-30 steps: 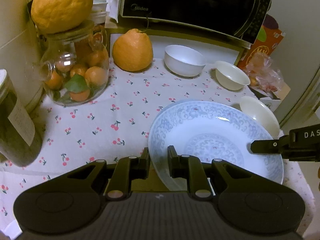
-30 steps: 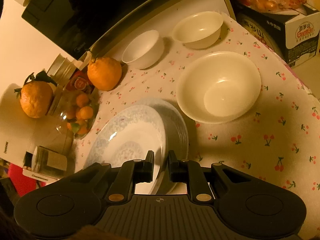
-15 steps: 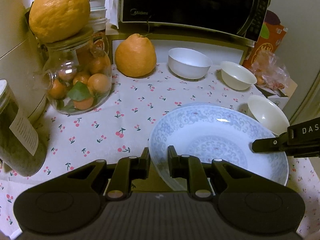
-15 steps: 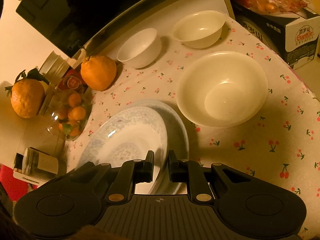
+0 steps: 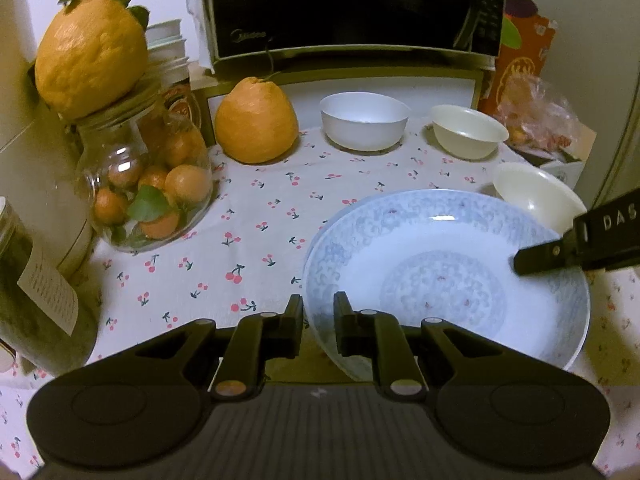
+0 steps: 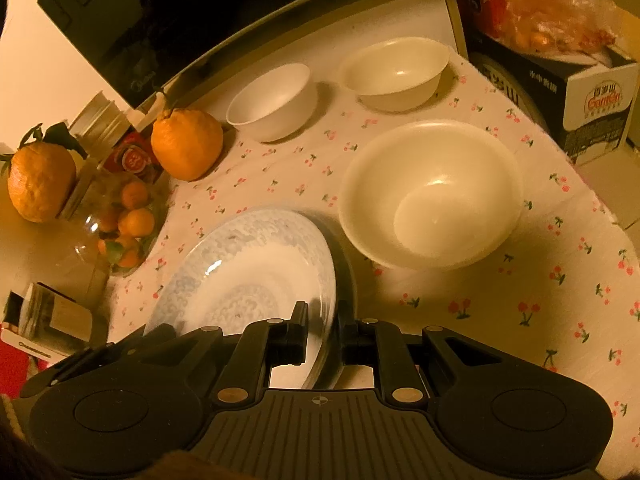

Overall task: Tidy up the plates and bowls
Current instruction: 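Lift the deep plate with the left gripper over the shallow blue plate, then lower the deep plate onto the shallow plate and open the left gripper, then move the left gripper back to the plain white plate's rim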

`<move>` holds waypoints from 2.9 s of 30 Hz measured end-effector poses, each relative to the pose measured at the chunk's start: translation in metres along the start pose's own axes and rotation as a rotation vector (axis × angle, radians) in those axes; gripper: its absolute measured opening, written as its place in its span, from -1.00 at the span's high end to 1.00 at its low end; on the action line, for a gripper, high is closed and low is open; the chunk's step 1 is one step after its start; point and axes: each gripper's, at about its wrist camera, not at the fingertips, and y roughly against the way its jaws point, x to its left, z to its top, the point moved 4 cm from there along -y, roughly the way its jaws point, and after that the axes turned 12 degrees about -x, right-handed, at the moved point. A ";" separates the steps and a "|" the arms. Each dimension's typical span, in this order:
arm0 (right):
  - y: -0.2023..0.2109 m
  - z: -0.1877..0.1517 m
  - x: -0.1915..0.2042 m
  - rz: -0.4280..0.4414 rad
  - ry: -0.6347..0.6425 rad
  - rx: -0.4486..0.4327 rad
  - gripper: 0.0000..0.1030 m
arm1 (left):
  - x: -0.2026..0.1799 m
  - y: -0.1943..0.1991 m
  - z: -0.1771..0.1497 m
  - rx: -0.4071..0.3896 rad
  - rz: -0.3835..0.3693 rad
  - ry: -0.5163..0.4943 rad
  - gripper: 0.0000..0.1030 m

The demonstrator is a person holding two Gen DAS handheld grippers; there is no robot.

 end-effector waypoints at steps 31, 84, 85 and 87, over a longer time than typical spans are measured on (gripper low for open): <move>0.013 -0.008 0.027 -0.087 0.307 -0.011 0.70 | -0.010 0.004 -0.004 0.006 0.025 -0.108 0.67; 0.030 -0.018 0.043 0.003 0.359 0.081 -0.43 | 0.005 0.040 0.001 0.087 -0.101 0.012 -0.44; 0.031 -0.019 0.044 0.008 0.362 0.080 -0.44 | 0.005 0.042 0.001 0.087 -0.104 0.009 -0.49; 0.035 -0.021 0.047 0.016 0.372 0.079 -0.49 | 0.007 0.046 0.001 0.088 -0.114 0.012 -0.59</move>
